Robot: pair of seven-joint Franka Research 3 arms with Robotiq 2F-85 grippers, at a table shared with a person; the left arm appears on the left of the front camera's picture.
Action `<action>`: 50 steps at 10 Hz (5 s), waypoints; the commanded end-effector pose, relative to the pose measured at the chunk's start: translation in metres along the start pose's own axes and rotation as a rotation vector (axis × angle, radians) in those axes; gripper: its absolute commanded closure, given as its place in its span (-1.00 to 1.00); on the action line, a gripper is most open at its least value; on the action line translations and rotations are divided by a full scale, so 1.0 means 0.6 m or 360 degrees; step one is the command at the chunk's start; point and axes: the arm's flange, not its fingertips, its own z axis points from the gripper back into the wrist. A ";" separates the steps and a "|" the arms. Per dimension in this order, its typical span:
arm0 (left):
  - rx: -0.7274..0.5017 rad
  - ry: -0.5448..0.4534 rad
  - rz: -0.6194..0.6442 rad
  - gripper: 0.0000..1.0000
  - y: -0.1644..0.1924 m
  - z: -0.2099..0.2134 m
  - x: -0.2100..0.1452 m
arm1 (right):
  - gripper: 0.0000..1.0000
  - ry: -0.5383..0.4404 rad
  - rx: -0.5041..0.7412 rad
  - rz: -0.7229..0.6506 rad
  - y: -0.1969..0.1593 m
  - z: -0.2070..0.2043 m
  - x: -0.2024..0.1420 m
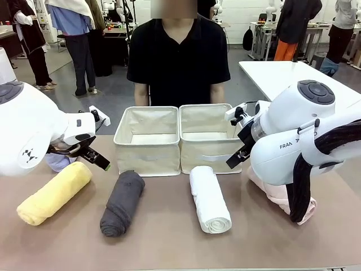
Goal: Sort the towels based on their folding style.
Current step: Pick up one triangle-folded towel and place it in the left Fabric basket.
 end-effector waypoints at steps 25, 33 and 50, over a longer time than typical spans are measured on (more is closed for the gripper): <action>-0.0275 -0.0038 -0.0526 -1.00 0.040 0.410 0.118 | -1.00 -0.0142 0.0045 -0.0160 -0.004 0.412 0.119; -0.0601 -0.0521 -0.0247 -1.00 0.244 0.546 -0.068 | -1.00 -0.0818 0.0584 -0.0152 -0.150 0.576 -0.088; -0.0703 -0.0599 -0.0069 -1.00 0.326 0.511 -0.148 | -1.00 -0.0810 0.0589 -0.0482 -0.252 0.523 -0.130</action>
